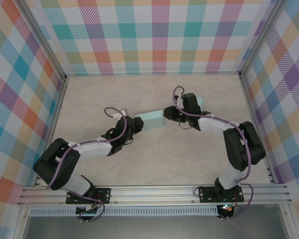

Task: Fold the paper box

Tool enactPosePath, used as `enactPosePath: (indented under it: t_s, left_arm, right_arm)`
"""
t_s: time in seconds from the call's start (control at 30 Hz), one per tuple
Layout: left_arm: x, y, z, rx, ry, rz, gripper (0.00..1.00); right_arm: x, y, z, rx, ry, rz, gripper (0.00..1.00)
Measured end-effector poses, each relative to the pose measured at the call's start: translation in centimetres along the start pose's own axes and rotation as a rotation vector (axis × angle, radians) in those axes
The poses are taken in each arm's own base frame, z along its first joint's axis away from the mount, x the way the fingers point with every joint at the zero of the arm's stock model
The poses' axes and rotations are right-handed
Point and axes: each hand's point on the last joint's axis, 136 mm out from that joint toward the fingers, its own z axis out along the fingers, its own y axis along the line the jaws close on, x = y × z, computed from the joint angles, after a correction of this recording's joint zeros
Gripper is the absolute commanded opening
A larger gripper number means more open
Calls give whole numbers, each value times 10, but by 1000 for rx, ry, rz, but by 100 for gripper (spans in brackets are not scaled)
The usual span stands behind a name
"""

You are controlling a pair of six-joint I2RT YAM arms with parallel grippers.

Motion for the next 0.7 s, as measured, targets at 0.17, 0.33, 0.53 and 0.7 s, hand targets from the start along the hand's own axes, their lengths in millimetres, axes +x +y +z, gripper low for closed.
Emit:
enactPosePath:
  t_s: [0.17,0.33,0.53,0.7]
  left_arm:
    - [0,1,0,6,-5,-15,26]
    - [-1,2,-1,8,-9,-39,18]
    - [-2,2,-3,10,-12,-59,18]
    - [-4,3,-7,5,-12,-58,19]
  right_arm:
    - [-1,1,1,0,2,3,15]
    - [-1,1,1,2,4,4,15]
    - [-2,2,1,5,9,3,15]
    - [-2,2,0,13,20,5,16]
